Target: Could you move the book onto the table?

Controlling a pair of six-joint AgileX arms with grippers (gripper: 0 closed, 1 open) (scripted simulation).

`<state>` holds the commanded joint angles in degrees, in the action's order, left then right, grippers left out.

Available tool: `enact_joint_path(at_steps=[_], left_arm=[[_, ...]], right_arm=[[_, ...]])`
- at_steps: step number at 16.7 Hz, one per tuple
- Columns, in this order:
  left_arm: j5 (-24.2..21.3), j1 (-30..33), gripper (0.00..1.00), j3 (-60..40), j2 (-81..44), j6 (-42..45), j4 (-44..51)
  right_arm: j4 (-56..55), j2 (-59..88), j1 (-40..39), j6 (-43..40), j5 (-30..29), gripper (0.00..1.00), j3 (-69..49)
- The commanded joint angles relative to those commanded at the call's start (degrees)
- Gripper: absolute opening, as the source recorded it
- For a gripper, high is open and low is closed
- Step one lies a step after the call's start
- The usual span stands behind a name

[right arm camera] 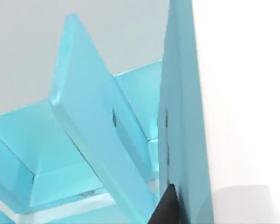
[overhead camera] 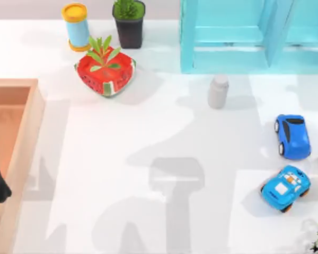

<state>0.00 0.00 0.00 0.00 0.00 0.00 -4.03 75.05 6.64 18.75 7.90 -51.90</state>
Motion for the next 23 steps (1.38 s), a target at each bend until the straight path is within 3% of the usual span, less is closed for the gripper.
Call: enact_joint_path(at_steps=[4, 10, 13, 17, 23], left_arm=[[0.0, 0.0, 1.0, 0.0, 0.0, 0.0, 0.0], [0.0, 0.0, 1.0, 0.0, 0.0, 0.0, 0.0], [0.0, 0.0, 1.0, 0.0, 0.0, 0.0, 0.0], [0.0, 0.0, 1.0, 0.0, 0.0, 0.0, 0.0], [0.0, 0.0, 1.0, 0.0, 0.0, 0.0, 0.0]], right_arm=[[4.02, -7.43, -0.1, -0.37, 0.72, 0.0, 0.68], [4.06, -7.39, -0.24, -0.32, 0.71, 0.0, 0.74], [5.81, -4.37, -3.71, -1.74, -2.36, 0.0, 1.12], [8.59, 3.18, -15.13, -7.51, -12.71, 0.0, -0.03], [9.66, 15.51, -40.02, -22.51, -36.8, 0.0, -6.69]])
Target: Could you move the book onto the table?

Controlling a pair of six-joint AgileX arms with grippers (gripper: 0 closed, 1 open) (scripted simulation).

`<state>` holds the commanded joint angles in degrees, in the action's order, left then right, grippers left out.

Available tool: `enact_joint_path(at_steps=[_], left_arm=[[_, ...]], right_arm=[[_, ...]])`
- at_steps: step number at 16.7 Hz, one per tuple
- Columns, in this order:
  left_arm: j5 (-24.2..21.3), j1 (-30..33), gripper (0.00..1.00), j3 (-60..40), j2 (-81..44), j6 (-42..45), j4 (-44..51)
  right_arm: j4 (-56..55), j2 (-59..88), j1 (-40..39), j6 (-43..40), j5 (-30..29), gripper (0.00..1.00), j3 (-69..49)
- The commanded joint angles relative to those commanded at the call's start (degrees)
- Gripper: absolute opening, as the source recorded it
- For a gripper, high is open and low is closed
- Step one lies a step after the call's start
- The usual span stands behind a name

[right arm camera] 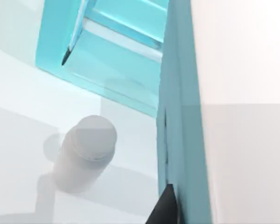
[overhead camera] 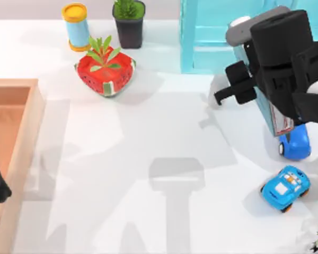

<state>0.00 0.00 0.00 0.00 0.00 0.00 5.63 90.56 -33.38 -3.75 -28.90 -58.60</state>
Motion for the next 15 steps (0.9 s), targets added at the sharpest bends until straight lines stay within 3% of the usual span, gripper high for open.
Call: enact_joint_path(at_steps=[5, 9, 12, 15], left_arm=[[0.0, 0.0, 1.0, 0.0, 0.0, 0.0, 0.0], [0.0, 0.0, 1.0, 0.0, 0.0, 0.0, 0.0], [0.0, 0.0, 1.0, 0.0, 0.0, 0.0, 0.0], [0.0, 0.0, 1.0, 0.0, 0.0, 0.0, 0.0]], right_arm=[[0.44, 10.84, -21.73, -14.51, -21.43, 0.0, -5.69], [1.4, 18.83, -36.43, -24.65, -34.86, 0.0, -8.08], [2.1, 22.95, -43.74, -29.81, -40.95, 0.0, -8.72], [2.41, 24.4, -46.14, -31.56, -42.87, 0.0, -8.76]])
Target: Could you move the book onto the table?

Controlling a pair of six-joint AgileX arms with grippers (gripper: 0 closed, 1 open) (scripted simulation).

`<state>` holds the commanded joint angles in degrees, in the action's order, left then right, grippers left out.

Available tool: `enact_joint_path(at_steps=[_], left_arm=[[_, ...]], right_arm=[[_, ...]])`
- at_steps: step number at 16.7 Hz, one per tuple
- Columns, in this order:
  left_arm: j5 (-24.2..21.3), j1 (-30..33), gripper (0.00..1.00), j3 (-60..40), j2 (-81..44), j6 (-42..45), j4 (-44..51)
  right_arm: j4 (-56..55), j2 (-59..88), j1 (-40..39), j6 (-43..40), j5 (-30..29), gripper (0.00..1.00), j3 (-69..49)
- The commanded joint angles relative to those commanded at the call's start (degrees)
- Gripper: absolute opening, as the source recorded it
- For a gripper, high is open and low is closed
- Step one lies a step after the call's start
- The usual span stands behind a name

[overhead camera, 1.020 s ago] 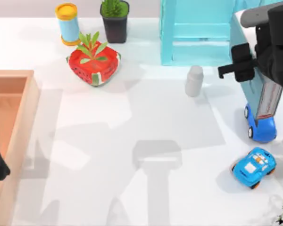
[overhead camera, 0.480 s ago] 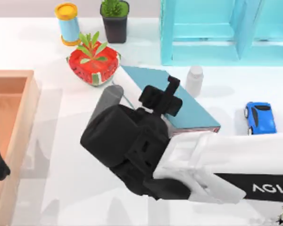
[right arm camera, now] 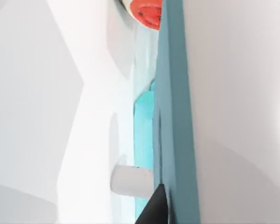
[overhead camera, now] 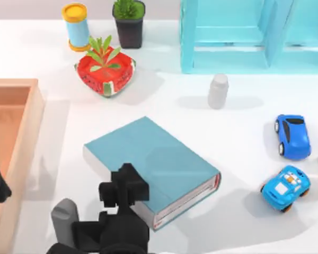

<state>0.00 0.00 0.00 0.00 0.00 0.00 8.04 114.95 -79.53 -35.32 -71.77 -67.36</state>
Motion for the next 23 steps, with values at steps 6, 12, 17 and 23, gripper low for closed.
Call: enact_joint_path(at_steps=[6, 12, 17, 23], left_arm=[[0.0, 0.0, 1.0, 0.0, 0.0, 0.0, 0.0], [0.0, 0.0, 1.0, 0.0, 0.0, 0.0, 0.0], [0.0, 0.0, 1.0, 0.0, 0.0, 0.0, 0.0], [0.0, 0.0, 1.0, 0.0, 0.0, 0.0, 0.0]], right_arm=[[0.15, -0.06, -0.03, 0.81, 0.32, 0.0, 0.2], [2.36, 0.09, -0.73, 1.89, -0.41, 0.0, -0.66], [-1.09, 2.1, -0.47, 2.24, -0.24, 0.0, 0.78], [-3.97, 4.02, -0.48, 2.29, -0.33, 0.0, 1.83]])
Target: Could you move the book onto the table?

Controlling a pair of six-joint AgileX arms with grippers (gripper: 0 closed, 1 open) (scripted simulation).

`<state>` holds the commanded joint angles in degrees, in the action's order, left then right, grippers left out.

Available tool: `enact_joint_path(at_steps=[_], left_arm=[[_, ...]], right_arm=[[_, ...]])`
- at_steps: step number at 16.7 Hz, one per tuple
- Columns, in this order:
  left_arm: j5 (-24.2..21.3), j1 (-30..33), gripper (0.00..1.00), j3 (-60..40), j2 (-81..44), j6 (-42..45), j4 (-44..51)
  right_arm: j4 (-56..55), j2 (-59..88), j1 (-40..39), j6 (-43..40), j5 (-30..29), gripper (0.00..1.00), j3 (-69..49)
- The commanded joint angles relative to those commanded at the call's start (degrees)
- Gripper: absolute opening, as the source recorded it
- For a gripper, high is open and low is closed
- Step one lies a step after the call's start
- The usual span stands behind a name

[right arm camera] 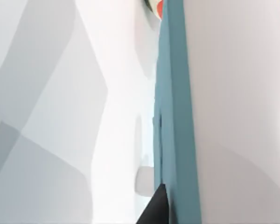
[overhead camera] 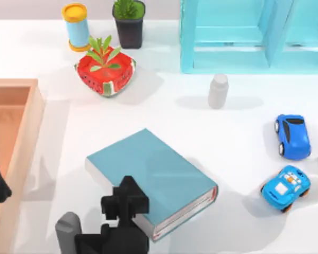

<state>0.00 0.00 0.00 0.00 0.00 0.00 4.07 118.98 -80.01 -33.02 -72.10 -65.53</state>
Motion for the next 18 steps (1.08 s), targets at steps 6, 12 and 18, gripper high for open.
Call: enact_joint_path(at_steps=[6, 12, 18], left_arm=[[0.0, 0.0, 1.0, 0.0, 0.0, 0.0, 0.0], [0.0, 0.0, 1.0, 0.0, 0.0, 0.0, 0.0], [0.0, 0.0, 1.0, 0.0, 0.0, 0.0, 0.0]], right_arm=[[0.0, 0.0, 0.0, 0.0, 0.0, 0.45, 0.0], [0.0, 0.0, 0.0, 0.0, 0.0, 0.9, 0.0], [0.0, 0.0, 0.0, 0.0, 0.0, 1.0, 0.0]])
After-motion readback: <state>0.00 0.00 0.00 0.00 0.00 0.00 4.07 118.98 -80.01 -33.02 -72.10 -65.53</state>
